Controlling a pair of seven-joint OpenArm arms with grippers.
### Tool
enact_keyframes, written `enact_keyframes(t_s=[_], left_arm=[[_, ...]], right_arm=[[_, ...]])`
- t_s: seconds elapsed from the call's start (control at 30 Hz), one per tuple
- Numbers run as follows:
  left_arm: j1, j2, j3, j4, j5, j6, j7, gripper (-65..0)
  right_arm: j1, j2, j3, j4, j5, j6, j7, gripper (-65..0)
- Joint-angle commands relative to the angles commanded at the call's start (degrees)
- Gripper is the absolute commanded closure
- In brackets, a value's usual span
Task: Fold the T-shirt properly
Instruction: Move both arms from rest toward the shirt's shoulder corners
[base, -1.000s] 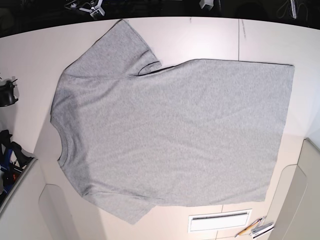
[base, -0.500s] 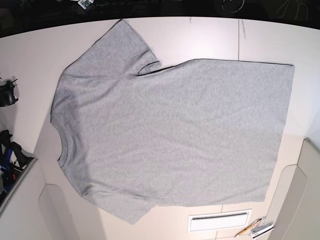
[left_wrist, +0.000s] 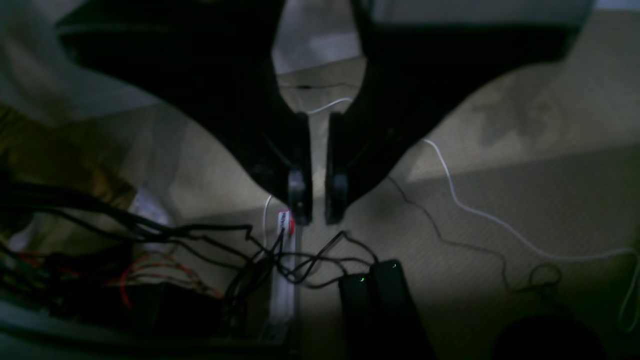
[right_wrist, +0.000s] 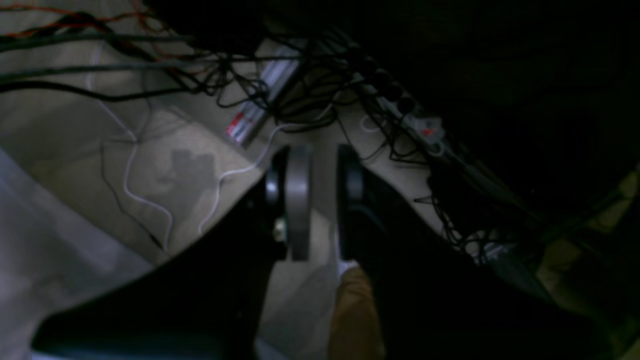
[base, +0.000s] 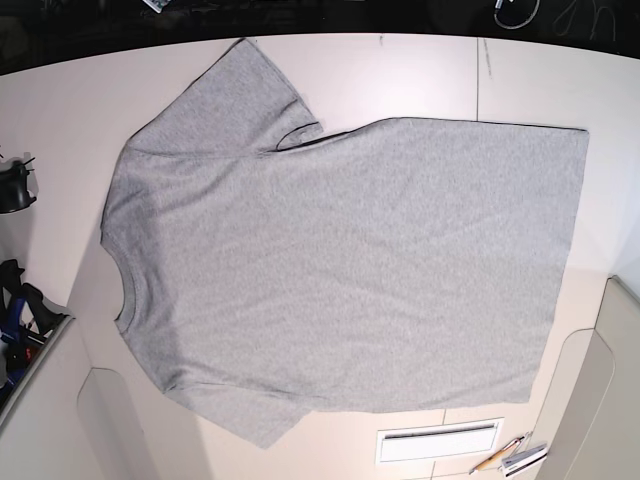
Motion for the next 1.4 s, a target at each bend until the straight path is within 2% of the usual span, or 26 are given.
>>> enact_keyframes(t_s=[0.07, 0.13, 0.2, 0.27, 0.33, 0.43, 0.53, 0.6, 0.7, 0.77, 0.83, 0.9, 1.0, 1.1, 1.17, 1.2, 1.27, 1.33, 1.4], left_arm=[[1.99, 0.00, -1.14, 2.84, -0.11, 0.00, 0.24, -5.2], [3.76, 0.00, -1.49, 5.42, -1.90, 0.00, 0.39, -5.2], [5.68, 0.00, -1.46, 7.85, -2.99, 0.00, 0.79, -5.2], [7.63, -0.02, -1.49, 10.51, -2.95, 0.00, 1.51, -5.2], [9.64, 0.00, -2.40, 13.51, -2.95, 0.00, 2.34, -5.2], [11.93, -0.02, -5.38, 18.32, -2.97, 0.00, 2.49, -5.2], [12.35, -0.02, -9.79, 22.25, -4.26, 0.00, 2.91, -5.2], [12.33, -0.02, -13.03, 24.09, -6.16, -0.02, 3.85, -5.2], [11.91, -1.09, -17.07, 27.43, -8.85, -0.61, 11.15, -5.2], [11.91, -1.97, -19.54, 29.20, -11.10, -0.39, 12.61, -5.2], [11.85, -2.23, -21.88, 29.94, -12.74, 0.50, 12.02, -5.2], [10.82, -2.21, -23.65, 30.14, -14.32, 0.46, 12.04, -5.2], [8.46, -2.23, -24.72, 30.12, -14.32, 0.48, 12.57, -6.8], [6.21, -2.19, -24.72, 30.12, -14.29, 0.46, 12.79, -20.9], [4.66, -2.25, -24.72, 30.12, -13.84, 0.44, 13.77, -30.6], [3.78, -2.47, -24.72, 30.12, -13.86, 0.44, 15.06, -33.1], [2.05, -3.37, -24.72, 30.10, -13.88, 0.46, 17.79, -33.5], [0.83, -4.48, -24.72, 29.94, -13.90, 0.46, 18.36, -33.5], [-0.63, -5.77, -24.72, 29.86, -13.90, 0.44, 18.34, -33.5]], right_arm=[[-1.16, -0.02, 1.18, 2.19, 1.05, 2.49, -0.59, -8.5], [-2.34, 0.00, 2.40, 4.13, 3.43, 3.19, -1.07, -8.5], [-3.30, -0.02, 3.89, 6.12, 5.35, 4.79, -2.36, -8.5], [-4.02, -0.02, 5.60, 8.09, 7.98, 5.16, -3.85, -8.5], [-4.52, -0.04, 7.65, 10.45, 11.52, 5.29, -6.80, -8.5], [-4.52, -0.07, 11.76, 14.01, 18.45, 8.04, -12.28, -8.5], [-4.50, -0.09, 16.79, 16.96, 24.94, 10.32, -14.56, -8.5], [-4.48, -0.24, 19.98, 19.10, 28.68, 11.13, -16.22, -8.5], [-4.50, -0.59, 24.39, 22.69, 31.85, 11.56, -16.24, -8.8], [-4.31, -1.09, 26.62, 24.48, 33.94, 11.54, -16.44, -15.3], [-3.23, -2.49, 28.20, 25.05, 35.04, 11.52, -16.68, -23.4], [-1.18, -4.90, 29.24, 25.03, 35.50, 11.45, -17.51, -25.5], [1.33, -8.79, 29.53, 24.98, 34.12, 9.16, -17.68, -25.8], [2.84, -12.24, 29.53, 24.68, 31.17, 5.03, -17.70, -33.7], [2.95, -13.44, 29.53, 24.59, 29.90, 3.19, -17.81, -34.5], [2.95, -13.68, 29.53, 24.59, 29.16, 2.34, -18.16, -34.5], [2.99, -13.73, 29.53, 24.57, 27.65, 0.28, -18.10, -34.5], [2.99, -13.73, 29.53, 24.37, 26.08, -2.69, -18.10, -34.5], [3.85, -13.84, 29.53, 22.84, 25.75, -3.52, -18.14, -34.5]])
